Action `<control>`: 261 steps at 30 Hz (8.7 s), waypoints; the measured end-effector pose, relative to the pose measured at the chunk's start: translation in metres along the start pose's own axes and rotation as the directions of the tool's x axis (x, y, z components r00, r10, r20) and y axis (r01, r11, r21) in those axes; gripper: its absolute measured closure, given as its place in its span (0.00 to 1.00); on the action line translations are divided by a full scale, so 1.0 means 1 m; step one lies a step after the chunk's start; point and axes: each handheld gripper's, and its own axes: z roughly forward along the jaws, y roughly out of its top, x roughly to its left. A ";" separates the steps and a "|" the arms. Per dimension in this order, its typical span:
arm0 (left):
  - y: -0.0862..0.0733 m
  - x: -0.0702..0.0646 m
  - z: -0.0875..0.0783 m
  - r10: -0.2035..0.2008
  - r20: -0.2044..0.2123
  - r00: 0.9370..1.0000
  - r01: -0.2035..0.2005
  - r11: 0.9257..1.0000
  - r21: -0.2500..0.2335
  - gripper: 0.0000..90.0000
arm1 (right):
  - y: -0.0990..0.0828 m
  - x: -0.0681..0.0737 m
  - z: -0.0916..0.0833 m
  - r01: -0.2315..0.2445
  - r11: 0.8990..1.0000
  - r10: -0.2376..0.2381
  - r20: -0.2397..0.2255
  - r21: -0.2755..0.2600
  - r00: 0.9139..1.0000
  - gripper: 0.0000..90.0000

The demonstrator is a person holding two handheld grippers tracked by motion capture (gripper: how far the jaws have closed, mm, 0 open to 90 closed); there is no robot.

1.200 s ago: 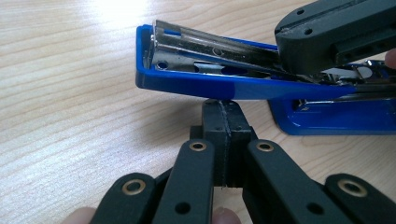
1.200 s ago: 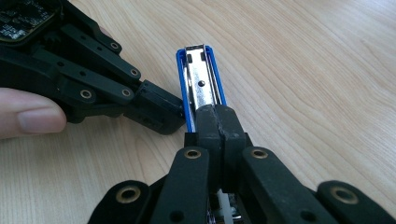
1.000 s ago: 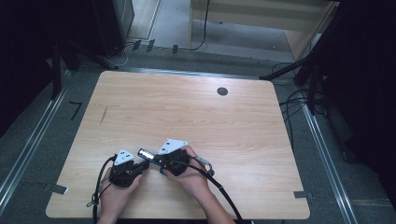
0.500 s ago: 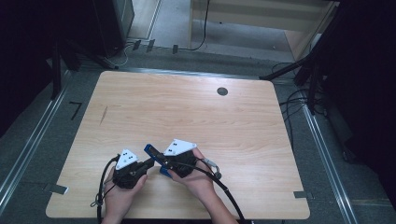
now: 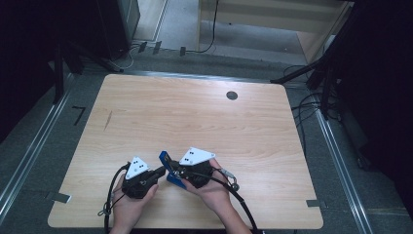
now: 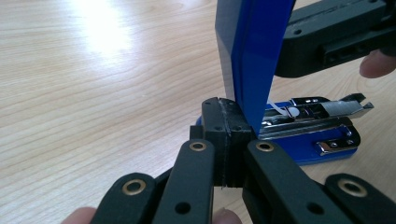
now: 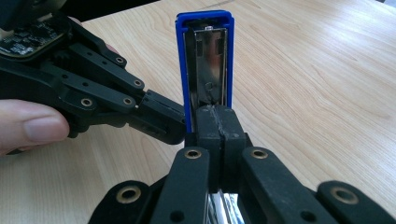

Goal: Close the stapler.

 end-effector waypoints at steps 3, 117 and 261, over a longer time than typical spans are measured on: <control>-0.001 -0.002 0.001 0.007 0.004 1.000 -0.007 1.000 0.005 1.00 | -0.003 -0.001 -0.004 -0.007 1.000 0.007 0.000 -0.009 1.000 1.00; -0.019 -0.034 0.027 0.078 0.082 0.994 -0.084 0.994 0.065 1.00 | 0.045 0.001 -0.033 -0.036 0.991 0.037 0.005 -0.127 0.999 1.00; -0.043 0.097 -0.064 -0.162 -0.295 0.942 0.107 0.975 -0.194 0.16 | -0.096 -0.003 -0.056 -0.208 0.976 0.216 0.184 -0.060 0.959 1.00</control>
